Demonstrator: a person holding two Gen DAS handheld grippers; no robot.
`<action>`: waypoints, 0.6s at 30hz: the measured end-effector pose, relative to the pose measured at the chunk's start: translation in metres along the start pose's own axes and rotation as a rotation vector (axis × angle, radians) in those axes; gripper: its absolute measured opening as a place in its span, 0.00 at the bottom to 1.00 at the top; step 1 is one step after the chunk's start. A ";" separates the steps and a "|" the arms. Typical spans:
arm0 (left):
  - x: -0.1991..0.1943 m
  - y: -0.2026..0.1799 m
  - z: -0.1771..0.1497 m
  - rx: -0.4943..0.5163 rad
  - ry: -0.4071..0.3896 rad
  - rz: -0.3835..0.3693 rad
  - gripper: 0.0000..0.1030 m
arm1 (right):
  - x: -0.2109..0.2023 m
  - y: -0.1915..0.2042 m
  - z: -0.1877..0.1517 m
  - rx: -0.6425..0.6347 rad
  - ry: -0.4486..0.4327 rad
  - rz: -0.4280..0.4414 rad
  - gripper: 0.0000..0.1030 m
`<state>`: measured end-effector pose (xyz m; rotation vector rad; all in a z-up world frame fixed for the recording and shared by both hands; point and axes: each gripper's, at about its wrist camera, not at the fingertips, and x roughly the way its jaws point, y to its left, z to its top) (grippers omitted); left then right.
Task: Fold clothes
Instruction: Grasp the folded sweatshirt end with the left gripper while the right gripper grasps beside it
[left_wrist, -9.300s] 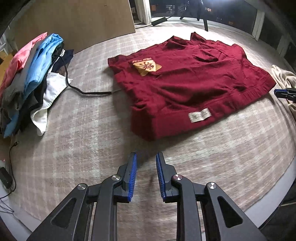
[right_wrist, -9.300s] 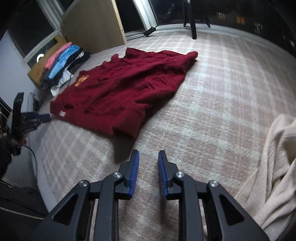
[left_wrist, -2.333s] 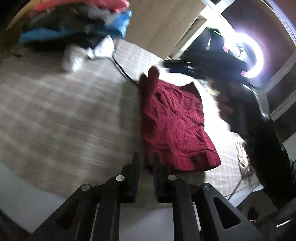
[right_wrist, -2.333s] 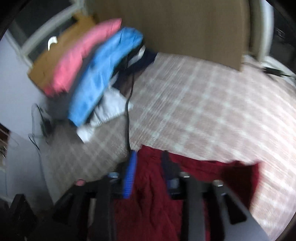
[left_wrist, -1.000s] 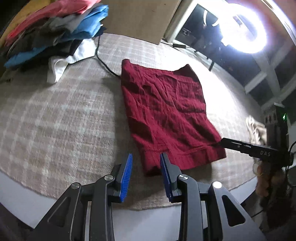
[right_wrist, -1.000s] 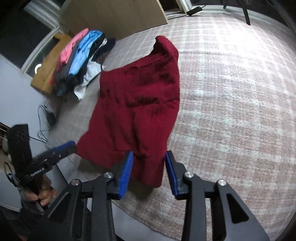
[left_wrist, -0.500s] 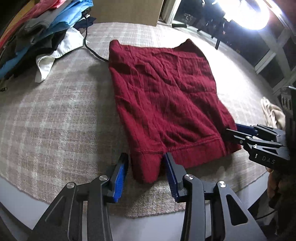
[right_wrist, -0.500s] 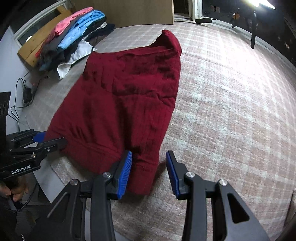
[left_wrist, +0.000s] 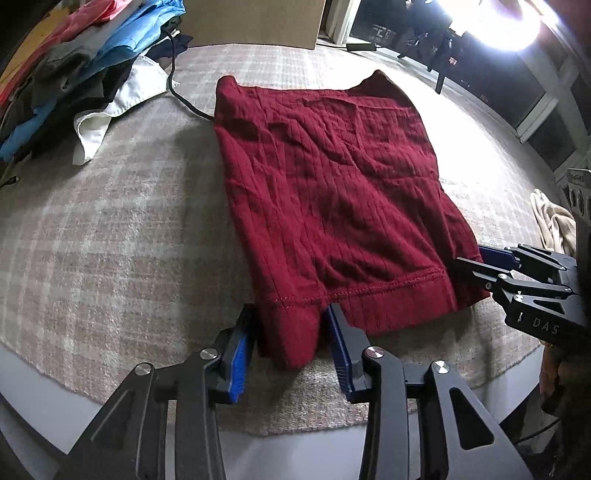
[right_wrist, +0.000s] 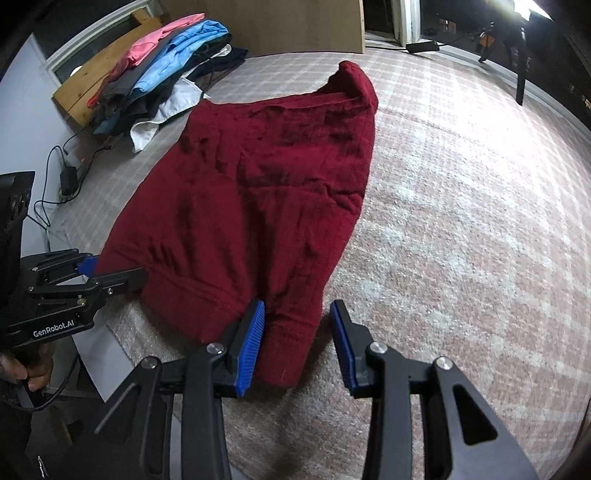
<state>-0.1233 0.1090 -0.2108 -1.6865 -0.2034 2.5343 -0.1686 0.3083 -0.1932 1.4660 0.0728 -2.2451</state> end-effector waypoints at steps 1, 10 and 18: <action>0.000 0.000 -0.001 0.000 -0.003 -0.001 0.31 | 0.000 0.000 0.000 -0.004 -0.001 0.007 0.30; -0.003 0.010 -0.003 -0.045 -0.010 -0.073 0.15 | 0.004 -0.018 0.004 0.093 0.011 0.162 0.18; -0.018 0.020 0.000 -0.092 -0.023 -0.134 0.10 | -0.017 -0.028 0.009 0.161 -0.043 0.294 0.13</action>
